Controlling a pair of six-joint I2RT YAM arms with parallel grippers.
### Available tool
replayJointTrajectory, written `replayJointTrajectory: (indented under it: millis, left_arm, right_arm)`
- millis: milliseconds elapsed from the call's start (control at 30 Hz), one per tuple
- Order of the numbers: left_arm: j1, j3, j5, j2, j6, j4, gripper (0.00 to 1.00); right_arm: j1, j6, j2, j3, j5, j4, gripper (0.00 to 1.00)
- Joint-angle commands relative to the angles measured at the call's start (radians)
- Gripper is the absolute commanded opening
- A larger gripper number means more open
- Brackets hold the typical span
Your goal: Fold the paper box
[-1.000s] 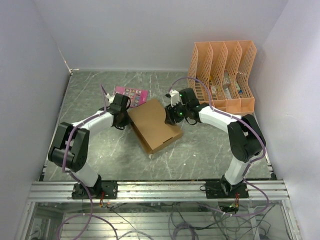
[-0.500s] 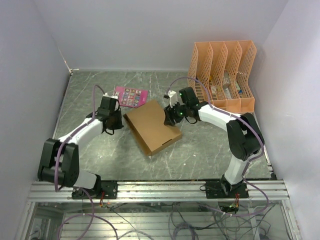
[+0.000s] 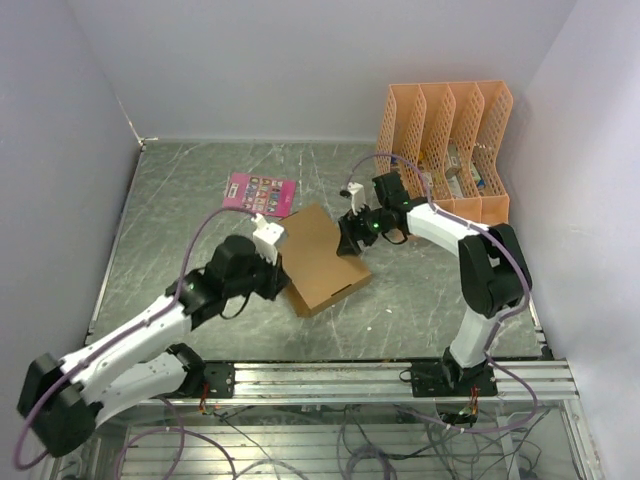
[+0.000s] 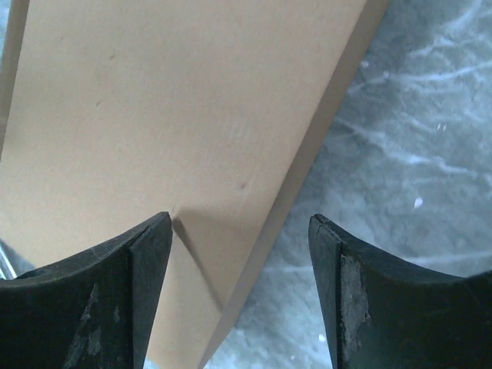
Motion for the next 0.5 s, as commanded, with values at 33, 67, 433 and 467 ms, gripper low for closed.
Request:
replayJointTrajectory:
  millis: [33,67,433,467]
  left_arm:
    - [-0.196,-0.086,-0.175,-0.219,-0.202,0.023,0.08]
    - [-0.240,-0.103,-0.185,-0.241,-0.226,0.041,0.08]
    - [-0.591,-0.063,-0.513,-0.043,-0.477,-0.234,0.10]
    - [-0.621,-0.041,-0.551,-0.002,-0.500,-0.275,0.10]
  right_arm:
    - [-0.040,-0.037,-0.154,-0.097,-0.056,0.015,0.73]
    - [-0.052,-0.039,-0.176,-0.118,-0.074,0.030,0.74]
    - [-0.094,-0.094,-0.178,-0.180,-0.146,0.009,0.81]
    - [-0.093,-0.101,-0.165,-0.174,-0.142,-0.001,0.80]
